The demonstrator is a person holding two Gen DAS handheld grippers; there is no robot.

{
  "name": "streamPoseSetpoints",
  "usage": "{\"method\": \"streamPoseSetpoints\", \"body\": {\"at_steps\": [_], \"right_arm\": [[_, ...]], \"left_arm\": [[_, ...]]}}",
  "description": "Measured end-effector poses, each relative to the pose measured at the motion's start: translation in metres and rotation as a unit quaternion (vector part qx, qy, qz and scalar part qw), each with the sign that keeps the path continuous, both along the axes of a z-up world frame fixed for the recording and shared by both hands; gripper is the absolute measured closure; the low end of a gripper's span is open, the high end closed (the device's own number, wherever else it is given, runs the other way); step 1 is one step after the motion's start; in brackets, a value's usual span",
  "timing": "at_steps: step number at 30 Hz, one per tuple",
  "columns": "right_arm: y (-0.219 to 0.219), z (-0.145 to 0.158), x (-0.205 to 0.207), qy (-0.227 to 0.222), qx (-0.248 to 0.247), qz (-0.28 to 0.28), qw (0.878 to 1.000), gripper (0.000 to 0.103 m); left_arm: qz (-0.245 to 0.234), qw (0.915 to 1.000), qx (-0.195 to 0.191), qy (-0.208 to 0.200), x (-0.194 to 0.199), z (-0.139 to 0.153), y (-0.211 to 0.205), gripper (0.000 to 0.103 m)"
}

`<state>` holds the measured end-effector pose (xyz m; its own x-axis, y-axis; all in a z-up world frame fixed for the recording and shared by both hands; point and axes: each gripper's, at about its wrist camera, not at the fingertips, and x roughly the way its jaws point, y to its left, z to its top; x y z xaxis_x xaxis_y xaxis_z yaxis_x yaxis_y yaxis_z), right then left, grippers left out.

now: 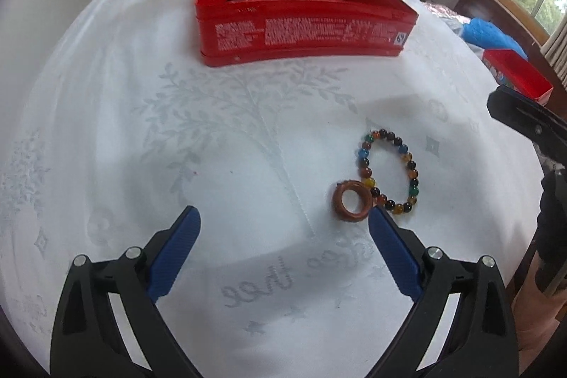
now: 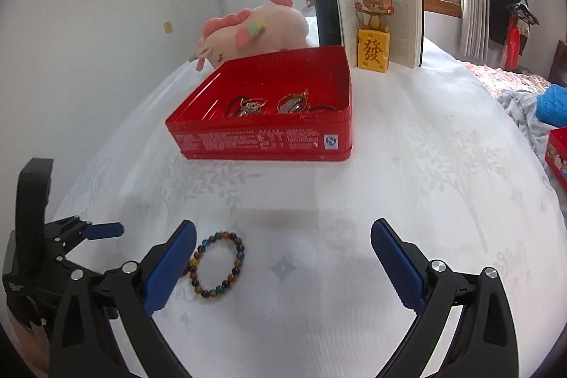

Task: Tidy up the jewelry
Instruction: 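Grasp the brown wooden ring with the left gripper while the right gripper grasps the multicolour bead bracelet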

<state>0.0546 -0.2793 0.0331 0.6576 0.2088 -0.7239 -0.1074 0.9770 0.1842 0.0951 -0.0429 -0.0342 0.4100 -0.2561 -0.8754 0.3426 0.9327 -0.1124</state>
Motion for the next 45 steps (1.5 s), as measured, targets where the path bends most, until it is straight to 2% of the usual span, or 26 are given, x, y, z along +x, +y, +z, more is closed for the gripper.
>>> {"method": "streamPoseSetpoints", "body": {"at_steps": [3, 11, 16, 19, 23, 25, 31, 36, 38, 43, 45], "right_arm": [[0.002, -0.004, -0.003, 0.005, -0.008, 0.001, 1.0, 0.004], [0.007, -0.01, -0.003, 0.018, -0.012, 0.012, 1.0, 0.004], [0.01, -0.016, -0.001, 0.027, -0.011, 0.022, 0.999, 0.005], [0.01, -0.017, 0.0, 0.029, -0.012, 0.022, 0.999, 0.005], [0.007, -0.02, 0.001, 0.033, -0.009, 0.02, 0.999, 0.005], [0.006, -0.021, 0.002, 0.034, -0.009, 0.017, 0.999, 0.005], [0.006, -0.021, 0.003, 0.036, -0.006, 0.018, 0.999, 0.005], [0.004, -0.021, 0.003, 0.035, -0.004, 0.017, 0.999, 0.005], [0.003, -0.022, 0.004, 0.036, -0.003, 0.017, 0.999, 0.005], [0.009, -0.027, 0.007, 0.047, -0.008, 0.026, 0.999, 0.006], [0.014, -0.032, 0.01, 0.056, -0.013, 0.037, 0.998, 0.018]], "left_arm": [[-0.001, 0.9998, 0.0, 0.022, 0.004, -0.007, -0.003, 0.02], [-0.005, 0.9994, 0.01, 0.031, 0.006, -0.014, -0.011, 0.021], [0.002, 0.9993, 0.024, 0.029, 0.013, -0.015, -0.013, 0.034], [0.007, 0.9993, 0.02, 0.03, 0.015, -0.013, -0.01, 0.042], [-0.002, 0.9987, -0.026, 0.043, 0.017, -0.007, 0.001, 0.043], [-0.004, 0.9983, -0.036, 0.045, 0.02, -0.005, 0.001, 0.041], [-0.011, 0.9984, -0.019, 0.052, 0.033, -0.005, -0.012, 0.043], [-0.009, 0.9985, 0.014, 0.053, 0.037, -0.01, -0.024, 0.044], [-0.008, 0.9984, 0.023, 0.051, 0.038, -0.011, -0.027, 0.048], [0.005, 0.9983, 0.02, 0.055, 0.036, -0.008, -0.012, 0.076], [0.011, 0.9982, 0.014, 0.057, 0.035, -0.008, -0.001, 0.081]]}}
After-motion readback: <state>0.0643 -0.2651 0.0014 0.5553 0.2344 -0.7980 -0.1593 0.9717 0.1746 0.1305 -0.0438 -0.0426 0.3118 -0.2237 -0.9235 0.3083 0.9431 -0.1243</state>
